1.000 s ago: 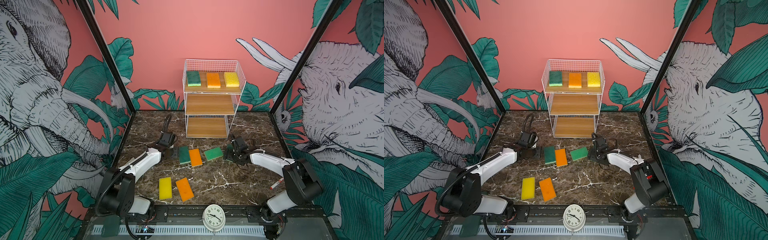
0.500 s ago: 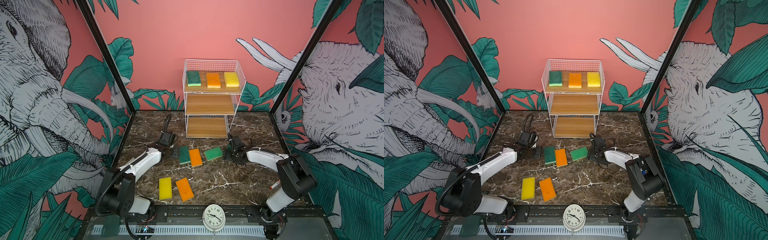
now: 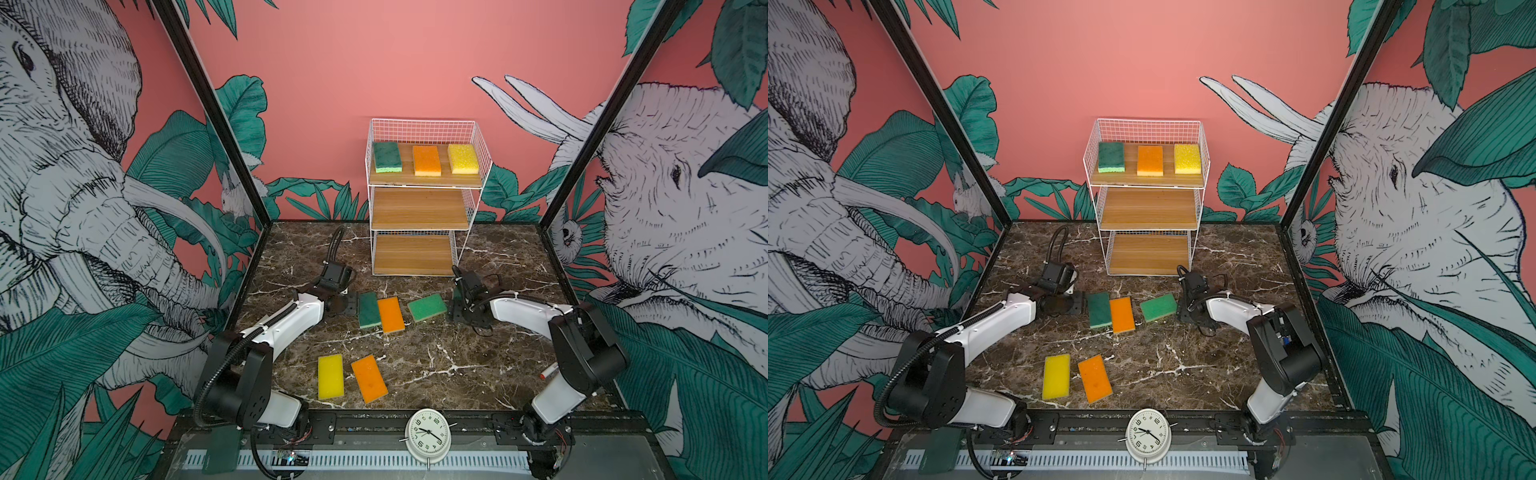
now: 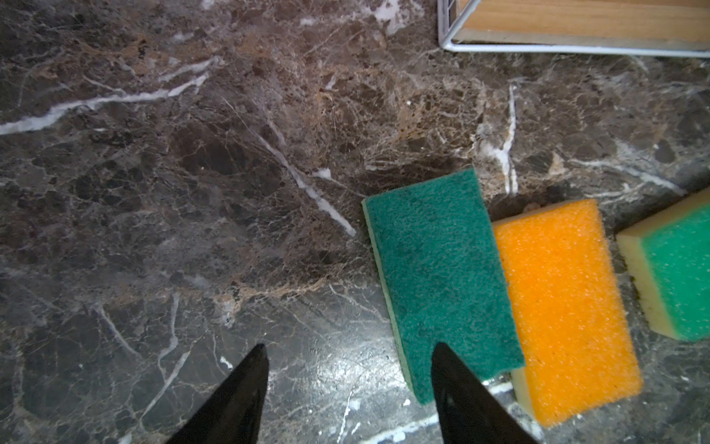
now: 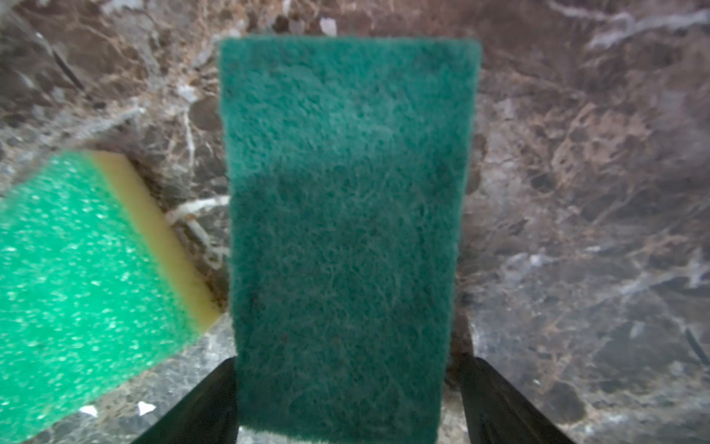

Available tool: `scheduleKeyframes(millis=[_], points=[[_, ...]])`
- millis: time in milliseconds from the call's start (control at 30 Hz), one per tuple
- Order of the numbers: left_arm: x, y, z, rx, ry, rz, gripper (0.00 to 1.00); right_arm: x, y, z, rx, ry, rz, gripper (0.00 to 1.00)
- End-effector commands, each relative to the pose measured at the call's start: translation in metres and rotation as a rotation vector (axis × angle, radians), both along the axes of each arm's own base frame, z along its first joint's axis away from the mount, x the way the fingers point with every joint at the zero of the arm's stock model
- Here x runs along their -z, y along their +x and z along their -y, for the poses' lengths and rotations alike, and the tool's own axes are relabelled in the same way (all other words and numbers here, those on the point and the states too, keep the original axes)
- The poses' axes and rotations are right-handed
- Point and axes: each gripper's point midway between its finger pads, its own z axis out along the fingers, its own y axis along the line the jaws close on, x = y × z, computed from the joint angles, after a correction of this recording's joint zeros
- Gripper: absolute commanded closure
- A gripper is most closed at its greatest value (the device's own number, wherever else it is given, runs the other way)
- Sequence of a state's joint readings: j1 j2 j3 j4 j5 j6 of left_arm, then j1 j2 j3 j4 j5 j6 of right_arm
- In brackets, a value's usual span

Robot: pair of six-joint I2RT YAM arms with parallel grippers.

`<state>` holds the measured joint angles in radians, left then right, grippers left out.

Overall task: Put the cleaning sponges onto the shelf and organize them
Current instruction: 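Move the right gripper over the dark green pad nearest the shelf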

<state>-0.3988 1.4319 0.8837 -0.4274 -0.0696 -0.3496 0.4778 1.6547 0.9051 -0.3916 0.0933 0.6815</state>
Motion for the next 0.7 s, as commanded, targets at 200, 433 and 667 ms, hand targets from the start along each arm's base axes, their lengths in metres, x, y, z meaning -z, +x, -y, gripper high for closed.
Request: scheduleKeyframes(millis=[200,433,667], points=[[-0.004,0.002,0.002,-0.021,-0.004,-0.008,0.32,-0.005,-0.006,0.014,-0.051,-0.065,0.013,0.11],[-0.002,0.001,0.001,-0.029,0.001,-0.017,0.32,-0.003,0.003,0.008,-0.08,-0.022,0.04,0.11],[-0.003,0.001,-0.001,-0.042,-0.001,-0.014,0.32,0.002,0.004,-0.001,-0.115,0.028,0.061,0.26]])
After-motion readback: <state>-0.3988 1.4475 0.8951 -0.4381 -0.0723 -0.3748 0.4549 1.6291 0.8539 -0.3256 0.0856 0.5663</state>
